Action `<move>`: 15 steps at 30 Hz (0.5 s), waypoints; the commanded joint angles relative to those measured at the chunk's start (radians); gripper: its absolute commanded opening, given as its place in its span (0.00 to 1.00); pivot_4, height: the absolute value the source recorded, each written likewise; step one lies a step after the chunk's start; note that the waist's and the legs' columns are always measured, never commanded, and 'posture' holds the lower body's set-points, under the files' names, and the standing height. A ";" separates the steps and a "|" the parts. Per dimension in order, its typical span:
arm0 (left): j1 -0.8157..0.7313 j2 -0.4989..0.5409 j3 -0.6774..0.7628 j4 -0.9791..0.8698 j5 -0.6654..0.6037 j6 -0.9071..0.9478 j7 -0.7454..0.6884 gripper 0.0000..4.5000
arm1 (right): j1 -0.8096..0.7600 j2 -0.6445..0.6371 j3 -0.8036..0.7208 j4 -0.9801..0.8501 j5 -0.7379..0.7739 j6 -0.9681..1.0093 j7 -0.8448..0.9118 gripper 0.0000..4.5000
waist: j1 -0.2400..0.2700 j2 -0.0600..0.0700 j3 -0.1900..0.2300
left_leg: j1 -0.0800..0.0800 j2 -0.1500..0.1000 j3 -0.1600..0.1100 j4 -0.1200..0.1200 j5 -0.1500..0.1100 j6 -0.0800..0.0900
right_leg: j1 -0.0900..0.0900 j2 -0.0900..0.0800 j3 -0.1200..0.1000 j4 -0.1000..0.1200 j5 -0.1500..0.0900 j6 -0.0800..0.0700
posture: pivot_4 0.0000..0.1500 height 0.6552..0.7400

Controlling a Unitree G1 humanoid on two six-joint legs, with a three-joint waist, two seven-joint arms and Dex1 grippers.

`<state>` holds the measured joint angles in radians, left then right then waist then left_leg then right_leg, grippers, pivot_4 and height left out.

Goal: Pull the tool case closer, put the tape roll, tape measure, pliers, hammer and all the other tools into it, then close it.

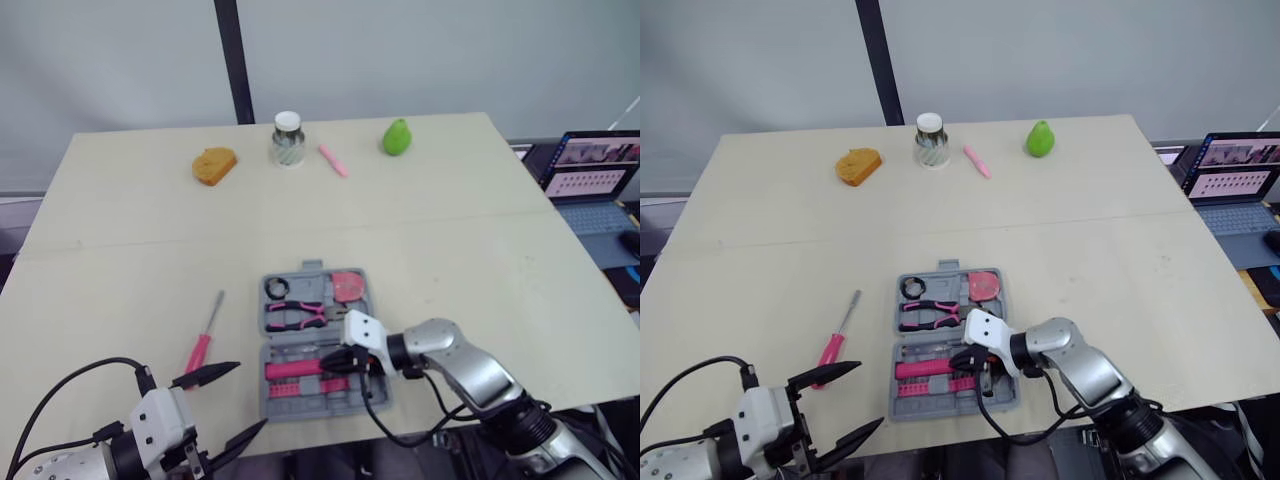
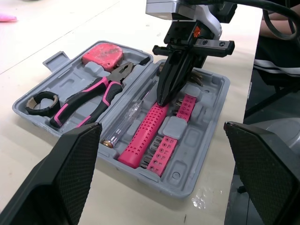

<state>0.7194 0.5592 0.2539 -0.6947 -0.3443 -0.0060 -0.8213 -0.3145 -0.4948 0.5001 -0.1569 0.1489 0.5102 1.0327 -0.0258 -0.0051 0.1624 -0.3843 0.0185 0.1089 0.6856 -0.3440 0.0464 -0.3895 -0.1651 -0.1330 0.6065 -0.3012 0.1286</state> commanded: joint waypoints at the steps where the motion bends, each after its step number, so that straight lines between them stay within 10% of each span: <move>1: -0.003 0.004 -0.009 -0.015 0.000 -0.002 0.004 1.00 | 0.032 -0.008 0.035 0.068 -0.036 0.061 -0.025 0.01 | 0.000 0.000 0.000 | 0.000 0.000 0.000 0.000 0.000 0.000 | 0.000 0.000 0.000 0.000 0.000 0.000 | 1.00 1.00; 15: -0.011 0.007 -0.008 -0.018 -0.001 0.008 0.005 1.00 | 0.066 -0.001 0.048 0.145 -0.056 0.010 -0.025 0.01 | -0.001 0.003 -0.008 | 0.009 0.002 0.000 -0.003 -0.002 -0.002 | 0.008 0.000 0.000 -0.005 -0.001 -0.001 | 1.00 1.00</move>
<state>0.7101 0.5599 0.2496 -0.6947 -0.3444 0.0042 -0.8208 -0.2937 -0.4786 0.4993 -0.1211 0.1504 0.4854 1.0283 -0.0265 -0.0019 0.1547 -0.3704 0.0221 0.1090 0.6818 -0.3489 0.0449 -0.3754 -0.1654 -0.1336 0.5983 -0.3021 0.1271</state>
